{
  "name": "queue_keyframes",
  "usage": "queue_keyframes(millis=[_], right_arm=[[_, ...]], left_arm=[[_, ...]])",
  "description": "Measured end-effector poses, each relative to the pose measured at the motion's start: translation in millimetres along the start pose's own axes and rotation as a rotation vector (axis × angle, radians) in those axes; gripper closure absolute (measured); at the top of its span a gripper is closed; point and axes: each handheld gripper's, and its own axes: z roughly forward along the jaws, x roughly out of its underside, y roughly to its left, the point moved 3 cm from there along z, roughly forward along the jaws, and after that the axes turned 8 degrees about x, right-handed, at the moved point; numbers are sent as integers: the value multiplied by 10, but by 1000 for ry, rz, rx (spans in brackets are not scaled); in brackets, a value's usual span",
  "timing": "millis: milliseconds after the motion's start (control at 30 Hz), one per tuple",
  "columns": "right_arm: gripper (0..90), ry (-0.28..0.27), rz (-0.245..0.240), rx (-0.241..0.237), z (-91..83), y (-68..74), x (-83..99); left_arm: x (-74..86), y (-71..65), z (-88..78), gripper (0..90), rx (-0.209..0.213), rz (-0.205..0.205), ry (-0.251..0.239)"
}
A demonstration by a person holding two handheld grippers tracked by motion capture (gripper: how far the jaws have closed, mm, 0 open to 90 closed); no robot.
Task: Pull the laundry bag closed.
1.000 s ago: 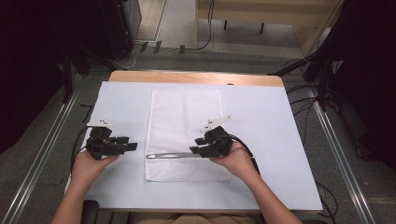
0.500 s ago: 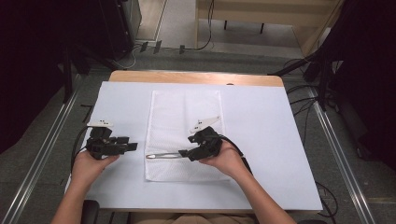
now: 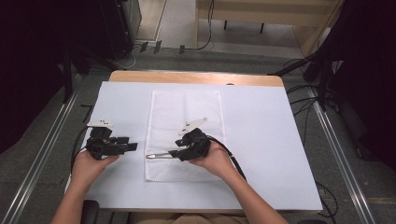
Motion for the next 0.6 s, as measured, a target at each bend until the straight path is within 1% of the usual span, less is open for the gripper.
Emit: queue_keyframes(millis=[133, 233, 367, 500, 600], right_arm=[[637, 21, -9, -11, 93, 36, 3], [683, 34, -4, -24, 156, 79, -1], [708, 44, -19, -29, 234, 148, -25], [756, 36, -16, -33, 316, 200, -65], [780, 43, -13, -47, 379, 238, -87]], left_arm=[[3, 5, 2, 434, -1, 1, -1], [2, 7, 1, 434, -3, 3, -2], [2, 11, -1, 434, -4, 4, -6], [3, 12, -3, 434, -6, 5, -5], [3, 12, -5, 434, -4, 4, -7]])
